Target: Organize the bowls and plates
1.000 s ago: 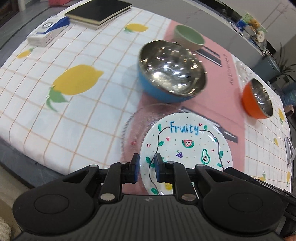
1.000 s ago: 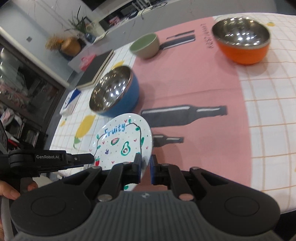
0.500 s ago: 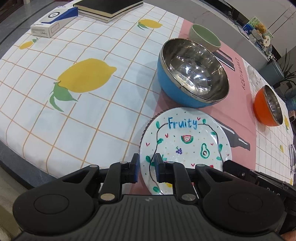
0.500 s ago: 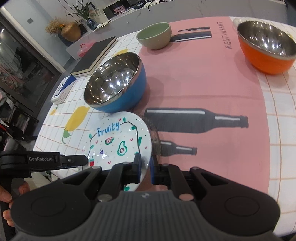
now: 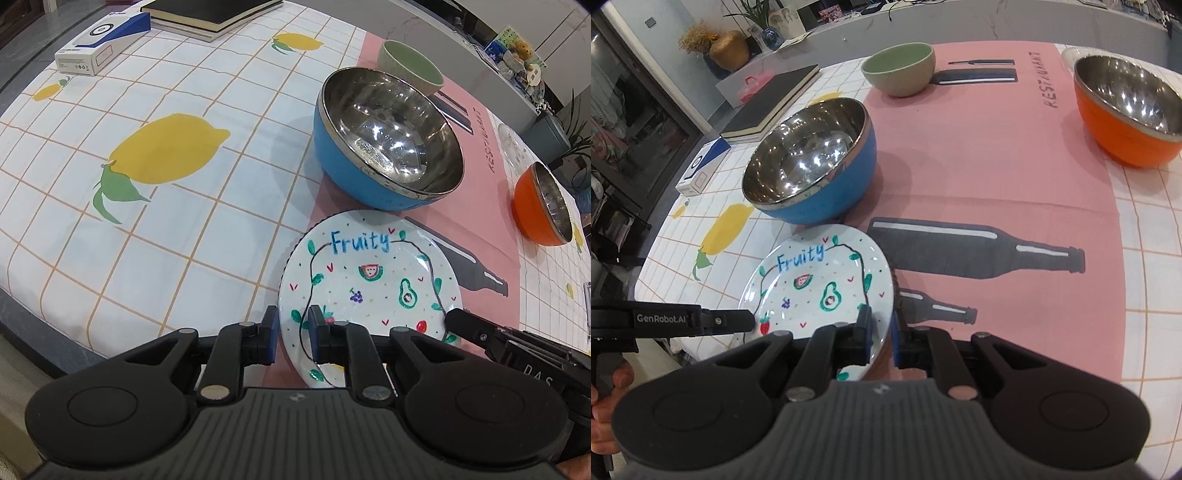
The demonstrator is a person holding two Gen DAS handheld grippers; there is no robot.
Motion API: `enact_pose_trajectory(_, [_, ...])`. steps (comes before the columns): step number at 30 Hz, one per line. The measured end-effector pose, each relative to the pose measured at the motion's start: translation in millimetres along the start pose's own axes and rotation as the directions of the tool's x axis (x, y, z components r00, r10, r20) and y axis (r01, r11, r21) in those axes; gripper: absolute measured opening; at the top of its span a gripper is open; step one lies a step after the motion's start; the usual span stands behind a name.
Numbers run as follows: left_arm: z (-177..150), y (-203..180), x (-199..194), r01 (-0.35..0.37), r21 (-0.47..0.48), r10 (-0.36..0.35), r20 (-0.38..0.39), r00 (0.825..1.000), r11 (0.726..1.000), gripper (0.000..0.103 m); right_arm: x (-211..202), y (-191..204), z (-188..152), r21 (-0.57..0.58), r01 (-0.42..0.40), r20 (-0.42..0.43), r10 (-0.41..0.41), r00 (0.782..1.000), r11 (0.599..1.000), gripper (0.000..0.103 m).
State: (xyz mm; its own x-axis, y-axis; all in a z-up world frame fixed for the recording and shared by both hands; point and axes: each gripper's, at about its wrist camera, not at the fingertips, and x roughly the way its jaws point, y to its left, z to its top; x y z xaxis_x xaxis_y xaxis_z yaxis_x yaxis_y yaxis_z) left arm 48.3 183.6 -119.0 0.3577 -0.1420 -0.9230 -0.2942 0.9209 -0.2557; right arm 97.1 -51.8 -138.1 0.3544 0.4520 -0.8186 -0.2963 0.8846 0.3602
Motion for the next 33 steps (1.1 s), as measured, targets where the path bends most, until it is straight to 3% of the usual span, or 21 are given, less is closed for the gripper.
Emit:
enact_pose_trajectory(8, [0,2,1,0.002,0.0,-0.002,0.005,1.0,1.0,0.018,6,11,1,-0.089,0.06,-0.006,-0.06,0.998,0.994,0.009])
enact_pose_trajectory(17, [-2,-6,-1,-0.047,0.047,0.044,0.049,0.998,0.998,0.021,6,9,0,-0.089,0.049,0.002,-0.049,0.999,0.995,0.012])
enact_pose_trajectory(20, [-2,-6,-5,-0.033,0.052,0.03,0.067,0.997,0.998,0.026,4,7,-1,-0.078,0.04,0.001,-0.04,0.999,0.996,0.015])
enact_pose_trajectory(22, [-3,-8,-9,-0.035,0.061,0.03,0.08,0.996,0.997,0.028,1,6,-1,-0.069,0.033,0.0,-0.033,0.999,0.997,0.027])
enact_pose_trajectory(26, [-5,-18,-21,-0.036,0.097,0.026,0.098,0.995,0.995,0.028,-8,1,-1,-0.057,0.025,0.012,-0.024,1.0,0.998,0.028])
enact_pose_trajectory(33, [-8,-57,-46,0.023,0.178,-0.049,0.147,0.988,0.984,0.029,-36,-15,-2,-0.045,0.019,0.06,-0.016,0.998,0.999,0.028])
